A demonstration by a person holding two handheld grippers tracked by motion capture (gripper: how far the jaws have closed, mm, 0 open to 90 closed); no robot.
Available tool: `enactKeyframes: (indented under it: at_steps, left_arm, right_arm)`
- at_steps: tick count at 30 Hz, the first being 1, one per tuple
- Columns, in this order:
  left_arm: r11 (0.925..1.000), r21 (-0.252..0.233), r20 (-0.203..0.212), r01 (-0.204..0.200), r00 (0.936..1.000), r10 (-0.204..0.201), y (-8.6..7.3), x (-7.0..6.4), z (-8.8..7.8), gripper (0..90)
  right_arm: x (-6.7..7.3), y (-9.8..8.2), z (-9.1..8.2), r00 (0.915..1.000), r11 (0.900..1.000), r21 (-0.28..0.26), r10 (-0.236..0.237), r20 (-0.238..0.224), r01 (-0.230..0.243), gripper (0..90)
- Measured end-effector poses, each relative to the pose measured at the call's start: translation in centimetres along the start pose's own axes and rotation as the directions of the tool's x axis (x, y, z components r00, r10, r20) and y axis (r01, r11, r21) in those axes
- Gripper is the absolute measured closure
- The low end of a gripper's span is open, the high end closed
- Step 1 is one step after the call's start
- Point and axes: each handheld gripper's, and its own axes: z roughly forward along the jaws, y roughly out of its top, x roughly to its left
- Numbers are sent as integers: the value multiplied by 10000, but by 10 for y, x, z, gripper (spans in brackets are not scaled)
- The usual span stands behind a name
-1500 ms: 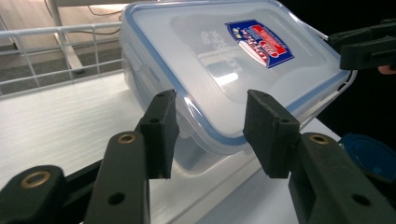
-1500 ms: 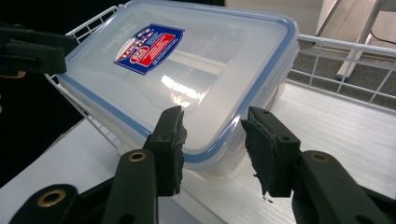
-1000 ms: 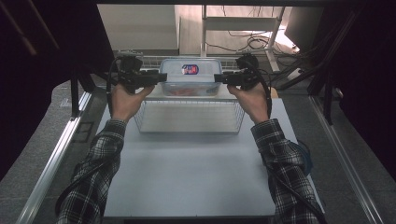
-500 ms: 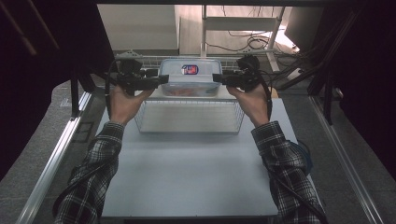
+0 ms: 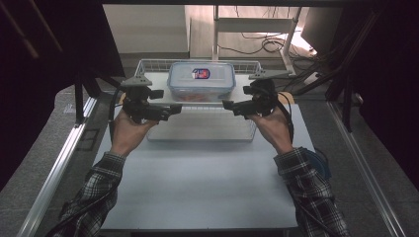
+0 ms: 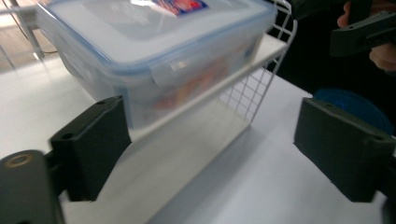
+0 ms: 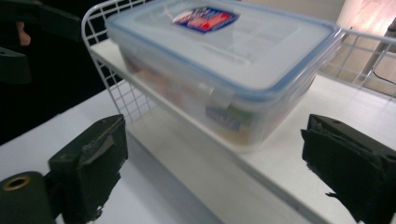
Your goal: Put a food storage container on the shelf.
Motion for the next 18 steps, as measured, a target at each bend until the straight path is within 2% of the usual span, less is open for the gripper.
enactKeyframes:
  at_steps: [2,13,16,18]
  left_arm:
    - [9999,59,-47,-159,9999,159,-6,-5,-2,75]
    - [9995,4,-36,-309,9995,309,-47,-21,-11,43]
    - [9995,12,-33,-319,9995,319,-59,-25,-12,37]
    - [9998,-50,108,-212,9997,213,-67,-28,-12,36]
  right_arm:
    - [4,-7,-2,9999,9999,74,-120,-103,121,52]
    - [25,-41,-13,9961,9962,236,-827,-322,834,32]
    - [29,-51,-15,9954,9959,236,-861,-422,872,27]
    - [30,-58,-16,9954,9965,241,-786,-548,800,25]
